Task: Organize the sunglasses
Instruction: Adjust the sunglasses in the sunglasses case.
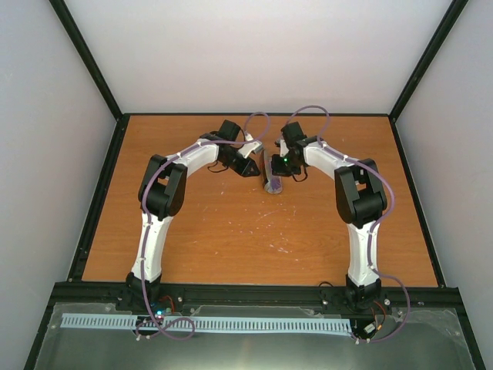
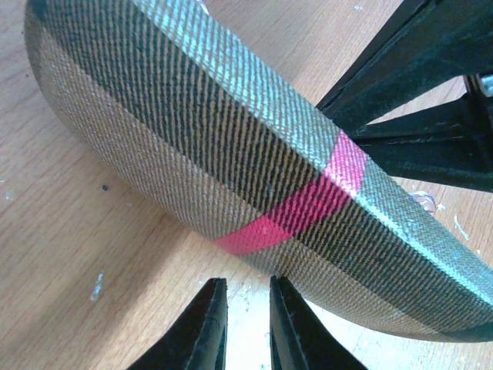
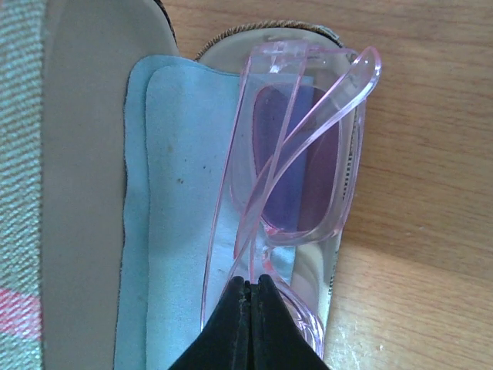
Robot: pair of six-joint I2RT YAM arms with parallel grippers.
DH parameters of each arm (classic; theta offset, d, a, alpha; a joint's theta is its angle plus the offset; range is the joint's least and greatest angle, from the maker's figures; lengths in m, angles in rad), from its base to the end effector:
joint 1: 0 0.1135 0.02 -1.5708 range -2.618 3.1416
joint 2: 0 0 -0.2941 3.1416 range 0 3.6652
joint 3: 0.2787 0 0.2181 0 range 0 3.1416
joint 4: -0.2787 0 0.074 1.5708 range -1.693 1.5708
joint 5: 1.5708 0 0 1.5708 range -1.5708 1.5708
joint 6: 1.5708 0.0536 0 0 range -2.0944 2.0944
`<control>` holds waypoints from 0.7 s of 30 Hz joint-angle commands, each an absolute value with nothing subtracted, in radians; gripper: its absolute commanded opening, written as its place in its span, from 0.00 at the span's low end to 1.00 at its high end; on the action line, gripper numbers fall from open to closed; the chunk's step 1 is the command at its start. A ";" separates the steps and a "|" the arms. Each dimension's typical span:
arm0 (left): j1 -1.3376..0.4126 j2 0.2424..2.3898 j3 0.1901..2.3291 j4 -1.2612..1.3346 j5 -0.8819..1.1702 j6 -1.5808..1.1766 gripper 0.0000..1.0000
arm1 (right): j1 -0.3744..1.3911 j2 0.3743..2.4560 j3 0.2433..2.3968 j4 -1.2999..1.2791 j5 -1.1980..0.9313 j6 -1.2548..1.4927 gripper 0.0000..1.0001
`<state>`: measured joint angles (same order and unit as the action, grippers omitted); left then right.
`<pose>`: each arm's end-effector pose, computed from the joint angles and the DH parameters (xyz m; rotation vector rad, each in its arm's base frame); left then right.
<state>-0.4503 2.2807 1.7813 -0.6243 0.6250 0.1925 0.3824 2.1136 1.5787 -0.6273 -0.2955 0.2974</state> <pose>0.4143 -0.2351 0.1829 1.0162 2.4393 -0.9214 0.3956 0.1759 0.1951 -0.2049 2.7902 0.5855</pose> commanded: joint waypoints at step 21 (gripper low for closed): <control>-0.465 2.252 1.792 -0.597 0.647 0.184 0.18 | 0.411 2.120 1.588 -0.641 -0.263 0.278 0.05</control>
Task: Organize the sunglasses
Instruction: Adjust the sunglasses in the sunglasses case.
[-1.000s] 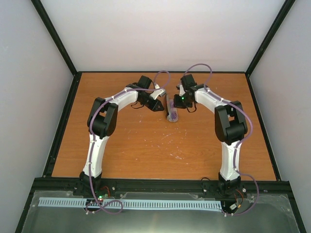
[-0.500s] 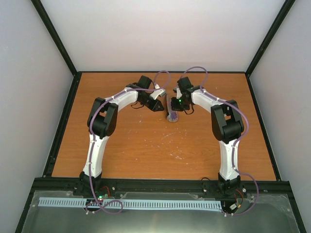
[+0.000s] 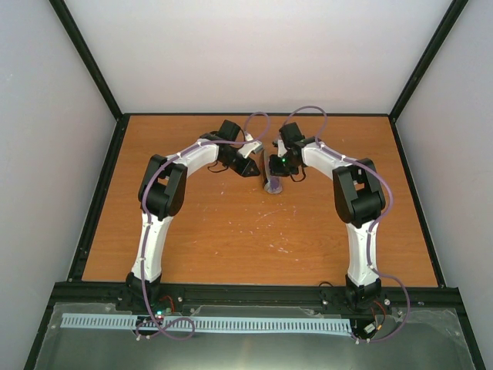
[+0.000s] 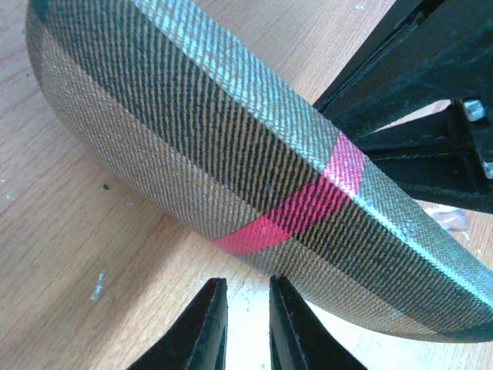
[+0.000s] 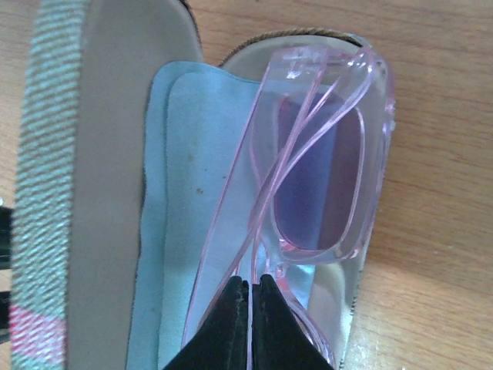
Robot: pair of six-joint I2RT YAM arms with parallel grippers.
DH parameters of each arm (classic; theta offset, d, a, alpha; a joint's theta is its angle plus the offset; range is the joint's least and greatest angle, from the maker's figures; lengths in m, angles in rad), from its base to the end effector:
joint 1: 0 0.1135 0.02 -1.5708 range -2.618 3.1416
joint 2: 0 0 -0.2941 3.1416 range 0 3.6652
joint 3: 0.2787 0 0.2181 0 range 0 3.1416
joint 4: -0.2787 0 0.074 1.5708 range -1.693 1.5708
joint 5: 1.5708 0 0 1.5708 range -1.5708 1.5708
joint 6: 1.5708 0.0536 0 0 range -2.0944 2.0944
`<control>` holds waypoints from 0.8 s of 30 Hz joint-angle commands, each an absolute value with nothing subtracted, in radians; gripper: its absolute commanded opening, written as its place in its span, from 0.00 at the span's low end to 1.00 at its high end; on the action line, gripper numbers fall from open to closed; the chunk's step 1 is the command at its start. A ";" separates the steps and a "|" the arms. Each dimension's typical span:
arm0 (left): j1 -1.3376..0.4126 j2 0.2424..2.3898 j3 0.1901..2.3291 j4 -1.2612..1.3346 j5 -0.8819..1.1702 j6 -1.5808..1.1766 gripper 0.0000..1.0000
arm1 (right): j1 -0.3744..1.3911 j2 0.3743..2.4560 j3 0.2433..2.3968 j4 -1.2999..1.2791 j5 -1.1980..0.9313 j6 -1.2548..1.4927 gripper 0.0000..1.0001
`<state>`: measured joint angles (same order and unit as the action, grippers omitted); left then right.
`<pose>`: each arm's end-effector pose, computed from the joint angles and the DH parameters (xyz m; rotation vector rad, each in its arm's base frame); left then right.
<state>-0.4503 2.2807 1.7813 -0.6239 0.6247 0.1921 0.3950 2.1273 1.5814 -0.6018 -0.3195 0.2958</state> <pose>0.4143 -0.2351 0.1829 1.0157 2.4393 -0.9211 0.3969 0.1837 0.1918 -0.2343 2.7768 0.6247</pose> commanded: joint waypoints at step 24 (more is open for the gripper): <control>-0.465 2.250 1.781 -0.592 0.646 0.184 0.17 | 0.400 2.117 1.608 -0.645 -0.150 0.287 0.03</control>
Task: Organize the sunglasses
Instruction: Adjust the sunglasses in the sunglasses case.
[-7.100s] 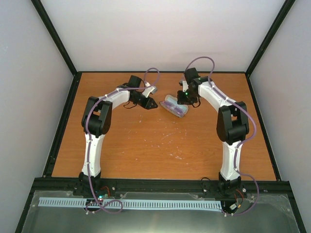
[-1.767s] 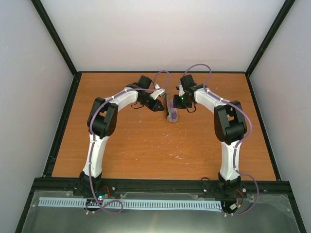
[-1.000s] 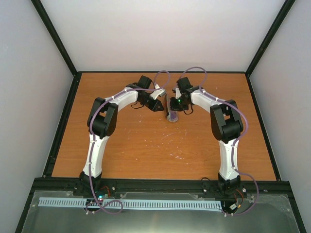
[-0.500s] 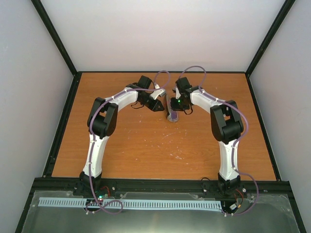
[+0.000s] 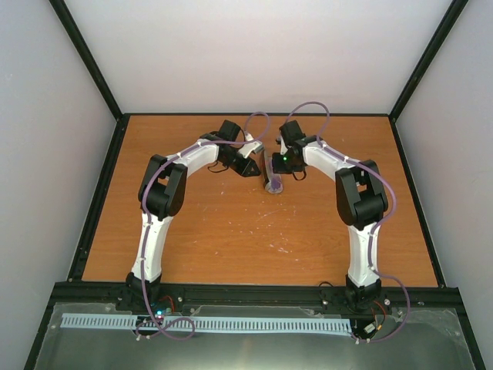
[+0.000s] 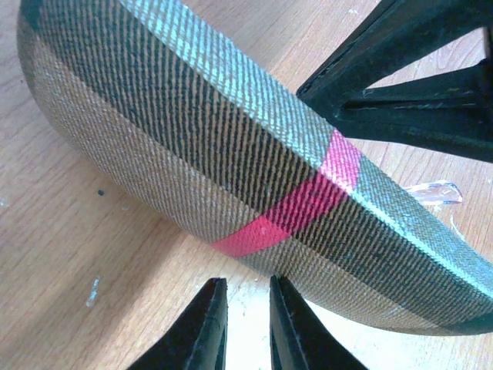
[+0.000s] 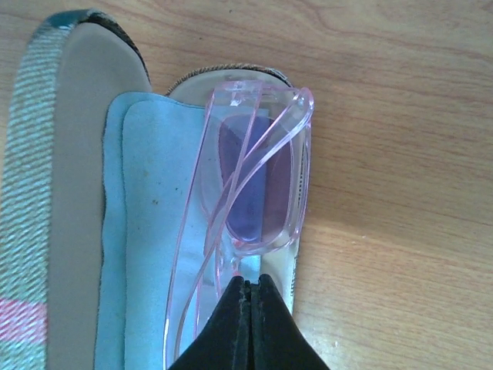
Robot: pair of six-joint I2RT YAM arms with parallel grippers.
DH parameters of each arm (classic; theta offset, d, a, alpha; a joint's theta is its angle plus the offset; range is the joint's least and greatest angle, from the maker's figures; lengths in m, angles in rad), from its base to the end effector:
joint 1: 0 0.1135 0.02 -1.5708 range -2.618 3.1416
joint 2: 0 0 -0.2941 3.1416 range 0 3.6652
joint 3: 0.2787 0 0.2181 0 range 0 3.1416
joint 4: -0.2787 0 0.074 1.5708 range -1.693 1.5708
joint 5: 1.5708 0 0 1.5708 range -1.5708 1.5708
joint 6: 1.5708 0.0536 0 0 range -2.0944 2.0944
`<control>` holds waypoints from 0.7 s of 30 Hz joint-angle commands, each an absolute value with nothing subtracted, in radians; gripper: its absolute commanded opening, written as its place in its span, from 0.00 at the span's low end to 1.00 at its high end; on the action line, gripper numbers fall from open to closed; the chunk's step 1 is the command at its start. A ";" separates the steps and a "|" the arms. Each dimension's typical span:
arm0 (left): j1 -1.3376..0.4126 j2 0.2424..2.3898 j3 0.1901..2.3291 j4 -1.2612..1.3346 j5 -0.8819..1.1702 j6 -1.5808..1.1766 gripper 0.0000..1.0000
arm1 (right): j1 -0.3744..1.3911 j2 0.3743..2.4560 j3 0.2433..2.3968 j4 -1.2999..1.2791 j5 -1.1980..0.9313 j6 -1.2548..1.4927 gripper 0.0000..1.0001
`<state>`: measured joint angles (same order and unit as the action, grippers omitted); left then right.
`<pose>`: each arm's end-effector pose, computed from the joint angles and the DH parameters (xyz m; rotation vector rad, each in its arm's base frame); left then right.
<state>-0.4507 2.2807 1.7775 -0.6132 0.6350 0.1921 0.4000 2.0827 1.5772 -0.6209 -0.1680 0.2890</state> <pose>0.4144 -0.2358 0.1827 1.0187 2.4281 -0.9339 0.3936 0.1761 0.2063 -0.2046 2.7409 0.4274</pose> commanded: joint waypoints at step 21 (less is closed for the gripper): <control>-0.465 2.253 1.787 -0.591 0.649 0.182 0.18 | 0.437 2.181 1.609 -0.652 -0.180 0.268 0.03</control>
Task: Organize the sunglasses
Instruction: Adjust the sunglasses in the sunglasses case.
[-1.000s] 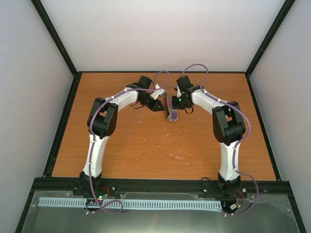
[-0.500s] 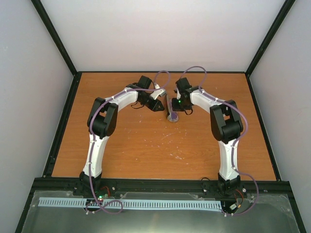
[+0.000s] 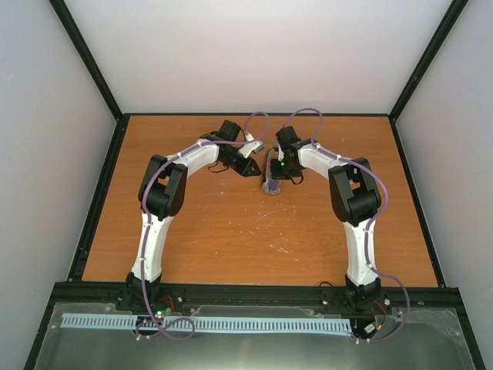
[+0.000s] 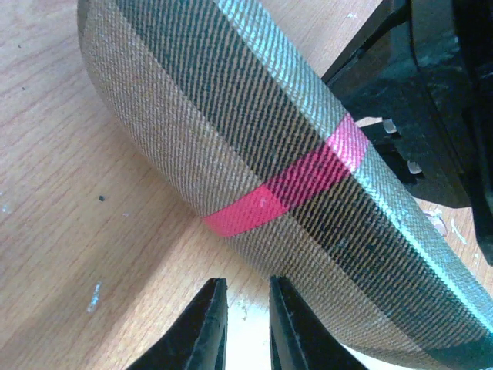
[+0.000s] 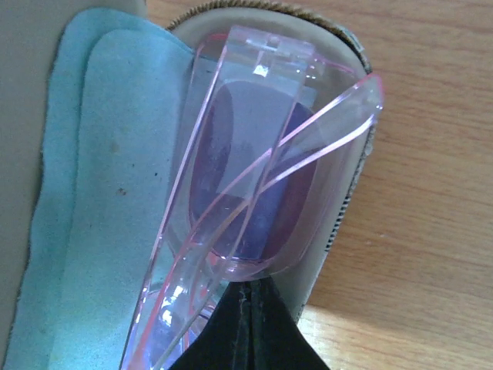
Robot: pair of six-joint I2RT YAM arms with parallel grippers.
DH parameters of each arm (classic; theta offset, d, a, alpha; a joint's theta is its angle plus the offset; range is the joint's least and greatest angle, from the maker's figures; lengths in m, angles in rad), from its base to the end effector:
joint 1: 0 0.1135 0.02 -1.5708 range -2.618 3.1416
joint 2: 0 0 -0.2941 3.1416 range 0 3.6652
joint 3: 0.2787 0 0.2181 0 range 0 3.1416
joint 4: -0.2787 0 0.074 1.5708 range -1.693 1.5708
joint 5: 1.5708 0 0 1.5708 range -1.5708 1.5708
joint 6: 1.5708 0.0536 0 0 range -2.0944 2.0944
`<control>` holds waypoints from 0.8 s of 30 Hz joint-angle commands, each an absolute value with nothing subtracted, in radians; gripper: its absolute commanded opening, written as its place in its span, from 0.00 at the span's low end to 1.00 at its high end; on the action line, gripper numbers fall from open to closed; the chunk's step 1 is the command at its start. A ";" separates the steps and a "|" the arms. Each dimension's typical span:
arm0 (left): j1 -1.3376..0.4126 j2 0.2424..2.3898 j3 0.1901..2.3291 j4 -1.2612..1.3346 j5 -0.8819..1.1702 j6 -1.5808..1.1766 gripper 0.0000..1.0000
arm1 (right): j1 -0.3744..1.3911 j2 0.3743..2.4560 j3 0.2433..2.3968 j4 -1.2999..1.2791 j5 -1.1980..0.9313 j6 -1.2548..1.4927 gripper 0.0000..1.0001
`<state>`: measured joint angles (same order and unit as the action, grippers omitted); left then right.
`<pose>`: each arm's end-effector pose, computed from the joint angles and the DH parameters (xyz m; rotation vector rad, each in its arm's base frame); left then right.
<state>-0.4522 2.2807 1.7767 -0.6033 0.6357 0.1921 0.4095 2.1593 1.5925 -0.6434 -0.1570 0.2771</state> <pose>0.4148 -0.2369 0.1831 1.0213 2.4180 -0.9338 0.3977 0.1817 0.1774 -0.2277 2.8209 0.3832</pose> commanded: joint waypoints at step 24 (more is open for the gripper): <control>-0.465 2.255 1.782 -0.584 0.652 0.183 0.18 | 0.434 2.084 1.580 -0.624 -0.188 0.281 0.14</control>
